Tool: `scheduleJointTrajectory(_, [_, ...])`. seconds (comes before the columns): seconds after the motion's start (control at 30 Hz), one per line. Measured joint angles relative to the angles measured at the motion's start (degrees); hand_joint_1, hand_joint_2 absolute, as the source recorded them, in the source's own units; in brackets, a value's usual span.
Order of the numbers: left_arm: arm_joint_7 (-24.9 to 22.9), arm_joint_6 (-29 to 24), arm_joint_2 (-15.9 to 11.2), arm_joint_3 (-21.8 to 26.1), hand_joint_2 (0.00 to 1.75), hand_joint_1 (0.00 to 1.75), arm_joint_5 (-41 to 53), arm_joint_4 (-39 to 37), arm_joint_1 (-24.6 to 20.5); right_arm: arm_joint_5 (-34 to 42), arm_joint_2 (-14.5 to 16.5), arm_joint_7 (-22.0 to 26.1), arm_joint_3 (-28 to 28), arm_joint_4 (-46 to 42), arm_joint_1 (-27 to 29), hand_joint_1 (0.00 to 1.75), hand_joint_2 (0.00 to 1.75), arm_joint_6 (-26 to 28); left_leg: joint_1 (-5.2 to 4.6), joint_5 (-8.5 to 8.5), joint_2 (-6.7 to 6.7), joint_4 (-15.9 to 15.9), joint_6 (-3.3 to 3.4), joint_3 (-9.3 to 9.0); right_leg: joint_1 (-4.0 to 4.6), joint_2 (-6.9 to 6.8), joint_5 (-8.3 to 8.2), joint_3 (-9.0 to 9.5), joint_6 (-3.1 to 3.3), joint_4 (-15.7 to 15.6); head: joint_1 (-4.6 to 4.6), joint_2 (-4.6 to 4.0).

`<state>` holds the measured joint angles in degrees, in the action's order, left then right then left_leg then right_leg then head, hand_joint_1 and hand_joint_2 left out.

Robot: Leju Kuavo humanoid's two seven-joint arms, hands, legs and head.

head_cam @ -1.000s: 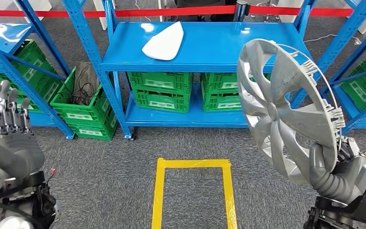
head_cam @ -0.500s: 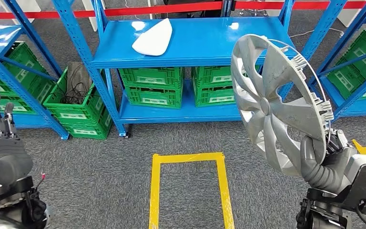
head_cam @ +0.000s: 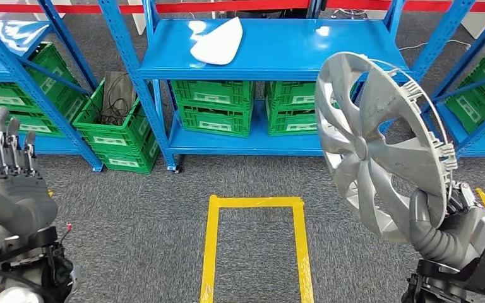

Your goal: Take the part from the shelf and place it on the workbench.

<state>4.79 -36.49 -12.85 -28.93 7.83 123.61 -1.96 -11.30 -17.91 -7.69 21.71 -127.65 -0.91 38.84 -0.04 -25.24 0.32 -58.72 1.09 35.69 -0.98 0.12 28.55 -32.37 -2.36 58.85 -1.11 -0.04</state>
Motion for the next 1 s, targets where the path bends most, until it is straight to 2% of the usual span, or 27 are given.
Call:
scheduleJointTrajectory(0.07, [0.0, 0.0, 0.0, 0.0, 0.00, 0.00, 0.0, 0.0, 0.0, 0.0, 0.0, 0.0, 0.0, 0.0, 0.0, 1.75, 1.75, 0.0, 0.13, 0.02, -0.06, -0.2, -0.67, 0.46, -0.04, -0.08, -0.72, -0.31, 0.92, -0.3, -0.11, 0.00])
scheduleJointTrajectory(0.13, [0.0, 0.0, -0.1, 0.0, 0.00, 0.00, 0.0, 0.0, 0.0, 0.0, 0.0, 0.0, 0.0, 0.0, 0.0, 1.75, 1.75, 0.0, 0.22, -2.29, -0.17, -2.7, -1.15, 1.75, -0.29, -0.21, -1.52, -0.65, 1.74, -0.7, -0.47, 0.00])
scheduleJointTrajectory(0.17, [0.0, 0.0, -0.1, 0.0, 0.00, 0.00, 0.0, 0.0, 0.0, 0.0, 0.0, 0.0, 0.0, 0.0, 0.0, 1.75, 1.75, 0.0, 0.31, -4.17, -0.20, -5.3, -1.33, 2.85, -0.32, -0.23, -1.84, -0.94, 1.96, -0.7, -0.80, 0.00])
scheduleJointTrajectory(0.23, [0.0, 0.0, -0.1, 0.1, 0.00, 0.00, 0.0, 0.0, 0.1, 0.0, 0.0, 0.0, 0.0, 0.0, 0.0, 1.75, 1.75, 0.0, 0.45, -8.30, -0.20, -13.3, -1.65, 5.68, -0.30, -0.25, -2.55, -1.91, 2.12, -0.7, -1.48, 0.00])
scheduleJointTrajectory(0.27, [0.0, 0.0, -0.1, 0.1, 0.00, 0.00, 0.0, 0.0, 0.1, 0.0, 0.0, 0.0, 0.0, 0.0, 0.0, 1.75, 1.75, -0.1, 0.50, -9.66, -0.20, -16.4, -1.76, 6.68, -0.29, -0.26, -2.94, -2.46, 2.11, -0.7, -1.77, 0.00])
scheduleJointTrajectory(0.3, [0.0, 0.0, -0.1, 0.1, 0.00, 0.00, 0.0, 0.0, 0.2, 0.0, 0.0, 0.0, 0.0, 0.0, 0.0, 1.75, 1.75, -0.1, 0.51, -10.24, -0.20, -18.0, -1.79, 6.82, -0.28, -0.27, -3.35, -3.01, 2.06, -0.7, -2.06, 0.00])
scheduleJointTrajectory(0.33, [0.0, 0.0, -0.1, 0.1, 0.00, 0.00, 0.0, 0.0, 0.2, 0.0, 0.0, 0.0, 0.0, 0.0, 0.0, 1.75, 1.75, -0.1, 0.51, -9.77, -0.20, -17.1, -1.73, 5.78, -0.28, -0.26, -3.69, -3.43, 1.97, -0.7, -2.34, 0.00])
scheduleJointTrajectory(0.37, [0.0, 0.0, -0.1, 0.1, 0.00, 0.00, 0.0, 0.0, 0.2, 0.0, 0.0, 0.0, 0.0, 0.0, 0.0, 1.75, 1.75, -0.1, 0.51, -8.48, -0.20, -13.7, -1.55, 3.39, -0.28, -0.23, -4.02, -3.79, 1.85, -0.7, -2.60, 0.00])
scheduleJointTrajectory(0.43, [0.0, 0.0, -0.1, 0.1, 0.00, 0.00, 0.0, 0.0, 0.1, 0.0, 0.0, 0.0, 0.0, 0.0, 0.0, 1.75, 1.75, -0.1, 0.45, -6.14, -0.22, -4.9, -1.06, -2.30, -0.27, -0.15, -4.65, -4.23, 1.46, -0.8, -3.04, 0.00])
scheduleJointTrajectory(0.47, [0.0, 0.0, -0.1, 0.0, 0.00, 0.00, 0.0, 0.0, 0.1, 0.0, 0.0, 0.0, 0.0, 0.0, 0.0, 1.75, 1.75, -0.1, 0.34, -5.41, -0.26, -1.2, -0.76, -4.47, -0.22, -0.11, -4.97, -4.36, 1.17, -0.8, -3.13, 0.00])
scheduleJointTrajectory(0.5, [0.0, 0.0, -0.1, 0.0, 0.00, 0.00, 0.1, 0.0, 0.1, 0.0, 0.0, 0.0, 0.0, 0.0, 0.0, 1.75, 1.75, -0.1, 0.19, -5.24, -0.29, 0.7, -0.47, -5.47, -0.22, -0.11, -5.28, -4.42, 0.82, -0.9, -3.15, 0.00])
scheduleJointTrajectory(0.6, [0.0, 0.0, -0.1, 0.0, 0.00, 0.00, 0.1, 0.1, 0.0, 0.0, 0.0, 0.0, 0.0, 0.0, 0.0, 1.75, 1.75, -0.1, -0.22, -4.55, -0.31, 1.8, 0.53, -5.52, -0.39, -0.12, -6.20, -4.48, -0.31, -1.4, -3.07, 0.00])
scheduleJointTrajectory(0.63, [0.0, 0.0, -0.1, 0.0, 0.00, 0.00, 0.1, 0.1, 0.0, 0.0, 0.0, 0.0, 0.0, 0.0, 0.0, 1.75, 1.75, -0.1, -0.14, -4.01, -0.28, 2.0, 0.94, -5.47, -0.45, -0.12, -5.91, -4.89, -0.62, -1.2, -3.02, 0.00])
scheduleJointTrajectory(0.67, [0.0, 0.0, -0.1, 0.0, 0.00, 0.00, 0.1, 0.1, -0.1, -0.1, 0.0, 0.0, 0.0, 0.0, 0.0, 1.75, 1.75, -0.1, -0.02, -3.39, -0.22, 2.2, 1.36, -5.33, -0.48, -0.12, -4.85, -5.54, -0.85, -0.1, -2.82, 0.00])
scheduleJointTrajectory(0.7, [0.0, 0.1, -0.1, 0.0, 0.00, 0.00, 0.1, 0.1, -0.1, -0.1, 0.0, 0.0, 0.0, 0.0, 0.0, 1.75, 1.75, -0.1, 0.11, -2.73, -0.18, 2.4, 1.70, -5.06, -0.48, -0.13, -2.91, -6.52, -1.00, 2.2, -2.44, 0.00])
scheduleJointTrajectory(0.77, [0.0, 0.1, 0.0, 0.0, 0.00, 0.00, 0.1, 0.0, -0.1, -0.2, 0.0, 0.0, 0.0, 0.0, 0.0, 1.75, 1.75, -0.1, 0.07, -1.79, -0.14, 2.4, 2.07, -4.12, -0.46, -0.13, 2.01, -8.78, -1.11, 9.5, -1.46, 0.00])
scheduleJointTrajectory(0.8, [0.0, 0.1, 0.0, 0.0, 0.00, 0.00, 0.1, 0.0, -0.1, -0.2, 0.0, 0.0, 0.0, 0.0, 0.0, 1.75, 1.75, -0.1, -0.02, -1.47, -0.16, 2.2, 2.10, -3.53, -0.42, -0.13, 3.62, -9.49, -1.12, 12.8, -1.08, 0.00])
scheduleJointTrajectory(0.83, [0.0, 0.1, 0.0, 0.0, 0.00, 0.00, 0.1, 0.0, -0.1, -0.2, 0.0, -0.1, 0.0, 0.1, 0.0, 1.75, 1.75, -0.1, -0.10, -1.24, -0.17, 2.0, 2.12, -2.98, -0.36, -0.12, 4.22, -9.50, -1.09, 14.5, -0.83, 0.00])
scheduleJointTrajectory(0.87, [0.0, 0.1, 0.0, 0.0, 0.00, 0.00, 0.2, 0.0, 0.0, -0.2, 0.0, -0.1, 0.0, 0.1, 0.0, 1.75, 1.75, -0.1, -0.17, -1.08, -0.18, 1.7, 2.10, -2.46, -0.29, -0.13, 3.88, -8.60, -0.98, 14.1, -0.63, 0.00])
scheduleJointTrajectory(0.9, [0.0, 0.1, 0.0, 0.0, 0.00, 0.00, 0.2, 0.0, 0.0, -0.2, 0.0, -0.1, 0.0, 0.1, 0.0, 1.75, 1.75, -0.1, -0.21, -0.98, -0.19, 1.4, 2.07, -2.02, -0.20, -0.13, 2.70, -6.68, -0.79, 11.5, -0.41, 0.00])
scheduleJointTrajectory(0.97, [0.0, 0.0, 0.0, 0.0, 0.00, 0.00, 0.3, 0.0, -0.1, -0.2, 0.0, -0.1, 0.0, 0.2, -0.1, 1.75, 1.75, -0.1, -0.38, -0.88, -0.19, 0.7, 1.90, -1.31, 0.06, -0.13, 0.66, -2.09, -0.22, 4.1, -0.03, 0.00])
scheduleJointTrajectory(1.0, [0.0, 0.0, 0.0, 0.0, 0.00, 0.00, 0.3, 0.0, -0.1, -0.2, 0.0, -0.1, 0.0, 0.1, -0.2, 1.75, 1.75, -0.1, -0.45, -0.78, -0.19, 0.4, 1.71, -0.94, 0.20, -0.13, 0.16, -0.46, 0.04, 1.3, 0.10, 0.00])
